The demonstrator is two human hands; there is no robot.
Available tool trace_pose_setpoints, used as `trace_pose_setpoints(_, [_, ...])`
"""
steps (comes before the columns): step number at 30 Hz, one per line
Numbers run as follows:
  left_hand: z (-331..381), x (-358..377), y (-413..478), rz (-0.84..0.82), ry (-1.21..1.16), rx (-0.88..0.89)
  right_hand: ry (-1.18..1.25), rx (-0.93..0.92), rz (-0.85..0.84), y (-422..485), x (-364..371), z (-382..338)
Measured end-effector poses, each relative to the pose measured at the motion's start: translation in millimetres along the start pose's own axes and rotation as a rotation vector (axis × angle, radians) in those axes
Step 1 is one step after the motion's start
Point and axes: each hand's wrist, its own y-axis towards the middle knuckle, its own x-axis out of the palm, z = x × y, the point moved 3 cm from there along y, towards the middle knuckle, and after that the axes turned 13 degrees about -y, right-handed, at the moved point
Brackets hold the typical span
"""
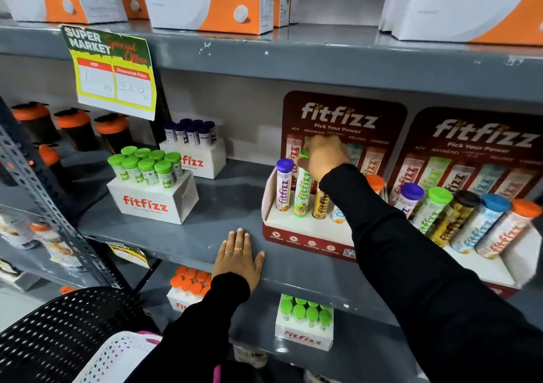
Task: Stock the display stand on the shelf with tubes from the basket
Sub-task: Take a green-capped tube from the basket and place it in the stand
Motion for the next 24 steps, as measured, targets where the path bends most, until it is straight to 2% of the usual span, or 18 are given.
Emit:
trace_pose_setpoints(16, [-1, 1, 3, -0.066, 0.024, -0.05, -0.127, -0.111, -0.062, -5, 13, -2])
trace_pose_setpoints(17, [-3, 1, 2, -0.077, 0.028, -0.047, -0.149, -0.127, -0.048, -6, 13, -3])
trace_pose_setpoints(19, [37, 8, -22, -0.114, 0.022, 0.019, -0.173, -0.121, -0.022, -36, 2, 42])
trace_pose_setpoints(24, [26, -5, -17, 0.002, -0.018, -0.07, -0.08, -0.19, 0.089, -47, -6, 31])
